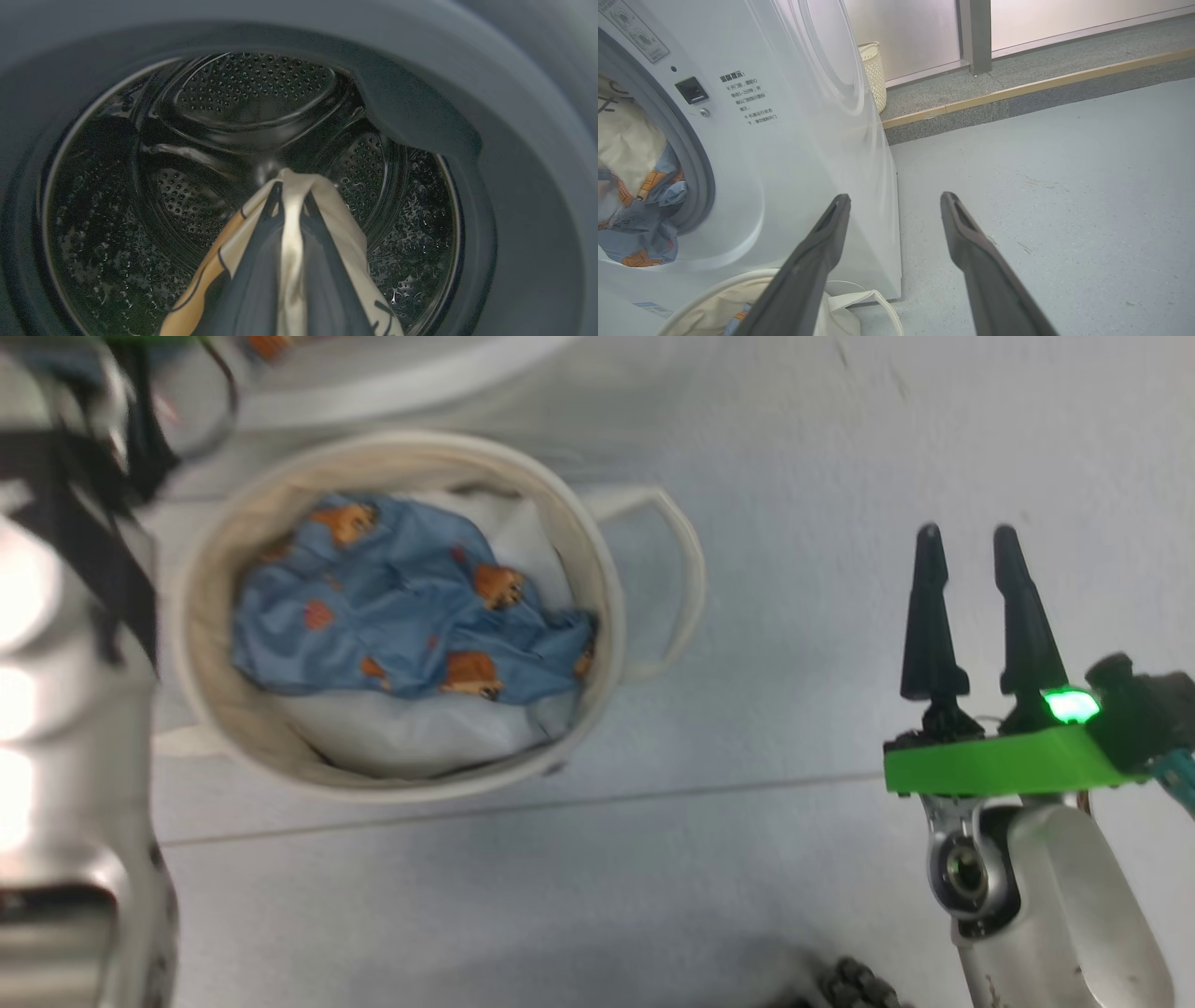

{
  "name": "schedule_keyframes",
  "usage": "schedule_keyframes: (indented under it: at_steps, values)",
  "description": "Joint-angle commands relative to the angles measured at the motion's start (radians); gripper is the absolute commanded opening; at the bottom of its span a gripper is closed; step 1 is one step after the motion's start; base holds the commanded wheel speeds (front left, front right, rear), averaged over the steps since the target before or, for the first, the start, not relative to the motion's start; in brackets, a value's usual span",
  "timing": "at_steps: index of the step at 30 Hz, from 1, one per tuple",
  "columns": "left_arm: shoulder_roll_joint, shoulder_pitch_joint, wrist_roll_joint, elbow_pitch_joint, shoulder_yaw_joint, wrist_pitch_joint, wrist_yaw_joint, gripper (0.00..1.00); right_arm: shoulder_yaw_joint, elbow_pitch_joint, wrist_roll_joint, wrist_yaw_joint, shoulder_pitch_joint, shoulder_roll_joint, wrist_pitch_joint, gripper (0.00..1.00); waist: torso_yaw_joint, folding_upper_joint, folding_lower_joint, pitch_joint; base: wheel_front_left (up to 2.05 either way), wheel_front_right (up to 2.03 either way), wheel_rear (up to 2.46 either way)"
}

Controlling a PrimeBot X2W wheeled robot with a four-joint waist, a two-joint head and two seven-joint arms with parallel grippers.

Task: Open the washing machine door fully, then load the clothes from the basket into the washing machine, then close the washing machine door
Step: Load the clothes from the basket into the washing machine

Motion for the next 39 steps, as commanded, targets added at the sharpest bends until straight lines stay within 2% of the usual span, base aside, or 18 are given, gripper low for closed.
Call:
schedule_keyframes:
  at_steps: [1, 8, 14, 15, 16, 21, 26, 33, 39]
  values:
    - [0.05, -0.091, 0.017, 0.042, 0.025, -0.004, 0.002, 0.0, 0.034, -0.035, 0.012, 0.0, -0.017, -0.003, -0.005, 1.0, -0.082, 0.0, -0.0001, 0.126, 0.0, 0.0, 0.0]
    - [0.076, -0.344, 0.026, 0.223, 0.05, -0.004, 0.045, 0.0, 0.064, -0.039, 0.049, 0.0, -0.067, -0.003, -0.005, 1.0, -0.122, 0.0, -0.0001, 0.201, 0.0, 0.0, 0.0]
    - [0.085, -0.417, 0.028, 0.275, 0.068, -0.004, 0.083, 0.0, 0.073, -0.036, 0.06, 0.0, -0.074, -0.003, -0.005, 1.0, -0.126, 0.0, -0.0001, 0.215, 0.0, 0.0, 0.0]
    - [0.086, -0.42, 0.033, 0.291, 0.062, -0.004, 0.082, 0.96, 0.075, -0.034, 0.06, 0.0, -0.074, -0.003, -0.005, 1.0, -0.125, 0.0, -0.0001, 0.216, 0.0, 0.0, 0.0]
    - [0.085, -0.421, 0.034, 0.314, 0.059, -0.004, 0.082, 1.0, 0.076, -0.033, 0.06, 0.0, -0.074, -0.003, -0.005, 1.0, -0.124, 0.0, -0.0001, 0.215, 0.0, 0.0, 0.0]
    - [0.072, -0.417, 0.028, 0.342, 0.054, -0.004, 0.079, 1.0, 0.073, -0.031, 0.052, 0.0, -0.08, -0.003, -0.005, 1.0, -0.106, 0.0, -0.0001, 0.212, 0.0, 0.0, 0.0]
    - [0.044, -0.349, 0.017, 0.319, 0.052, -0.004, 0.07, 1.0, 0.06, -0.027, 0.032, 0.0, -0.083, -0.003, -0.005, 1.0, -0.072, 0.0, -0.0001, 0.18, 0.0, 0.0, 0.0]
    - [-0.015, -0.167, 0.004, 0.231, 0.042, -0.004, 0.035, 1.0, 0.05, -0.009, 0.003, 0.0, -0.07, -0.003, -0.005, 1.0, -0.02, 0.0, -0.0001, 0.079, 0.0, 0.0, 0.0]
    - [-0.066, 0.054, 0.006, 0.174, 0.015, -0.004, 0.013, 1.0, 0.028, 0.019, -0.032, 0.0, -0.025, -0.003, -0.005, 1.0, 0.043, 0.0, -0.0001, -0.065, 0.0, 0.0, 0.0]
